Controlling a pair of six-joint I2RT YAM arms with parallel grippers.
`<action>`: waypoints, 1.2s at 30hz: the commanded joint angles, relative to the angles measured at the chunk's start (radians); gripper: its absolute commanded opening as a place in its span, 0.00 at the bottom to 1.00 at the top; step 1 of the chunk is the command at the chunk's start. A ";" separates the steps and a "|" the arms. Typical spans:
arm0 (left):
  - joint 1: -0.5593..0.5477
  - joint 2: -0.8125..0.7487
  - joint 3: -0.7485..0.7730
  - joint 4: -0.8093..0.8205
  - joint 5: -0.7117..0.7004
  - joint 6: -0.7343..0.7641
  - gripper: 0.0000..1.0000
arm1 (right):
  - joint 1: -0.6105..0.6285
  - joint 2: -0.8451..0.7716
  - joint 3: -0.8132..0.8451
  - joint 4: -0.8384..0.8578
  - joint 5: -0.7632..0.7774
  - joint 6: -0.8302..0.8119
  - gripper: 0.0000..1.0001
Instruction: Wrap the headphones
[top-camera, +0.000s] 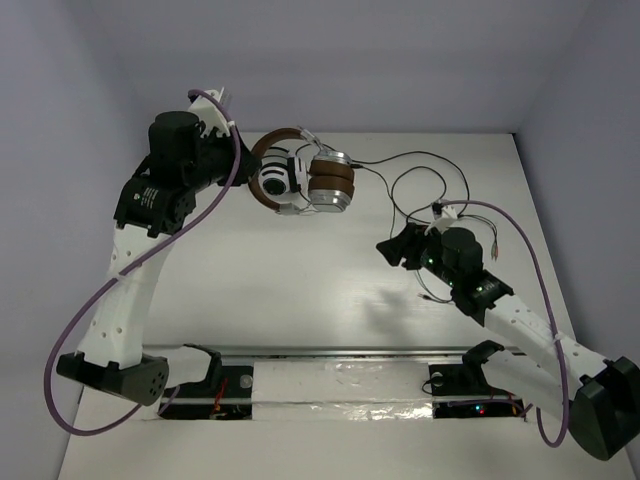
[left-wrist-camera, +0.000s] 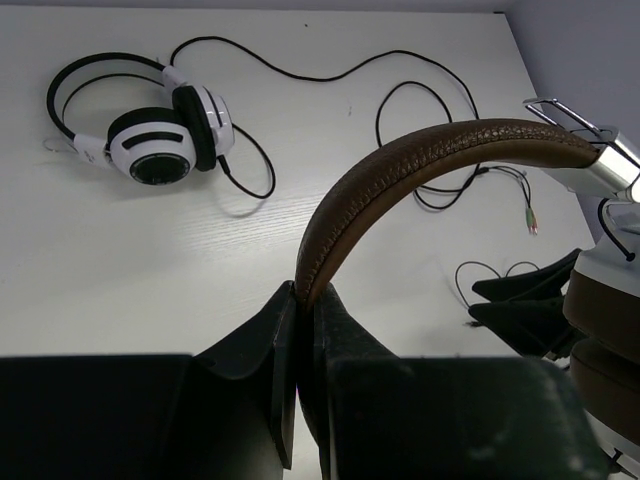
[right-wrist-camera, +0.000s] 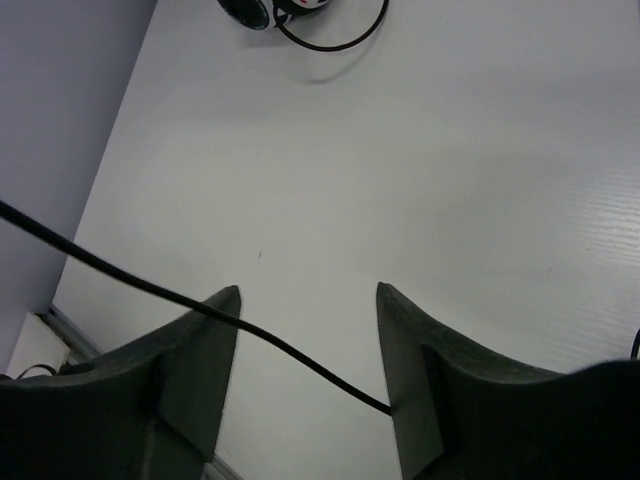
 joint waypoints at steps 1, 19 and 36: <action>0.012 0.003 0.042 0.096 0.054 -0.045 0.00 | -0.001 -0.007 -0.015 0.086 -0.041 0.017 0.63; 0.012 -0.116 -0.481 0.491 0.122 -0.305 0.00 | 0.011 0.238 0.254 0.008 -0.087 0.009 0.00; 0.012 -0.176 -0.819 0.950 0.133 -0.725 0.00 | 0.286 0.407 0.261 0.021 -0.057 0.023 0.00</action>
